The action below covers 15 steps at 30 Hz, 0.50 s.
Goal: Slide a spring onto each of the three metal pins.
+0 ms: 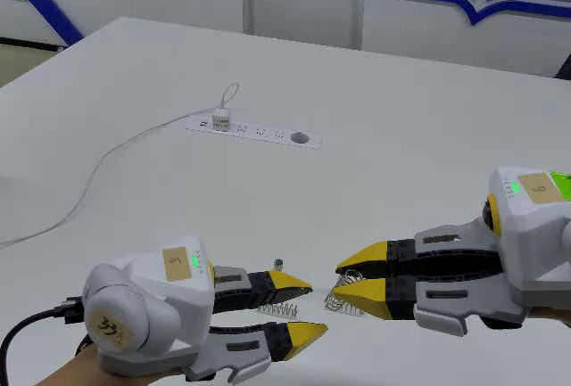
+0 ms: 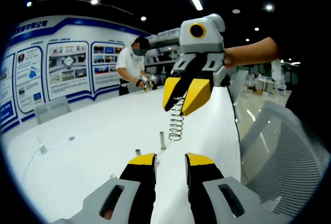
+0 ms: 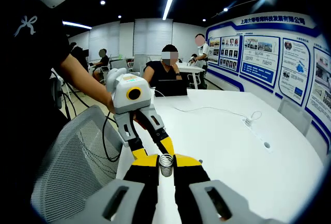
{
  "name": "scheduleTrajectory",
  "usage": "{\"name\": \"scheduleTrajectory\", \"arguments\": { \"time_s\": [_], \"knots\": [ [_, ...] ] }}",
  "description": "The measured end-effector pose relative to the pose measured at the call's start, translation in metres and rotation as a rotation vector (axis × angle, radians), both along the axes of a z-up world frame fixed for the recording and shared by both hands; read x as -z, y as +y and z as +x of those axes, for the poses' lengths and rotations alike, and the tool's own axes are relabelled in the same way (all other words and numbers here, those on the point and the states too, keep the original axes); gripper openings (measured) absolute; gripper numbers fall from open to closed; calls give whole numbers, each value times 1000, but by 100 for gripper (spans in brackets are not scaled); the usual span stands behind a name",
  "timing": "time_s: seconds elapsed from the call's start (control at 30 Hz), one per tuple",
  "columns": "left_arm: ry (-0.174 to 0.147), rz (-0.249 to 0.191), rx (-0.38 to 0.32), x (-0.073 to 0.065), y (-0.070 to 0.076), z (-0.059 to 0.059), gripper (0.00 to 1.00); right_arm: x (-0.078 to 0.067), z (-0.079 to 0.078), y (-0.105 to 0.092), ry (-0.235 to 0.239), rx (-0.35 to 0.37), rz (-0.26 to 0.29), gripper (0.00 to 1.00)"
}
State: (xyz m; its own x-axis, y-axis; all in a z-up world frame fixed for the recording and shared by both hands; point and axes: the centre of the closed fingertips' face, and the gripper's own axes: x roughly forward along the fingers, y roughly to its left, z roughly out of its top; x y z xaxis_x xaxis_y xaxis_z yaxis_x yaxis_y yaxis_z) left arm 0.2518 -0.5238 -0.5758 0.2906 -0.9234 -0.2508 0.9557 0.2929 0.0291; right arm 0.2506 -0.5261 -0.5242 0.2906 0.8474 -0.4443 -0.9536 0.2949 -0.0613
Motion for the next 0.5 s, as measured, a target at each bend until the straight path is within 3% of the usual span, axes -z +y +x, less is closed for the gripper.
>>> {"name": "scheduleTrajectory", "arguments": {
  "time_s": [0.17, 0.33, 0.5],
  "knots": [
    [2, -2, -16, 3, 5, -3, 24, 1, 6, -9, -8, 30, -7, 11],
    [16, -24, -27, 3, 10, -5, 24, -2, 10, -19, 30, 84, 34, 11],
    [24, -13, -47, 8, 17, -5, 25, 1, 14, -30, -9, 109, 3, 11]
  ]
}}
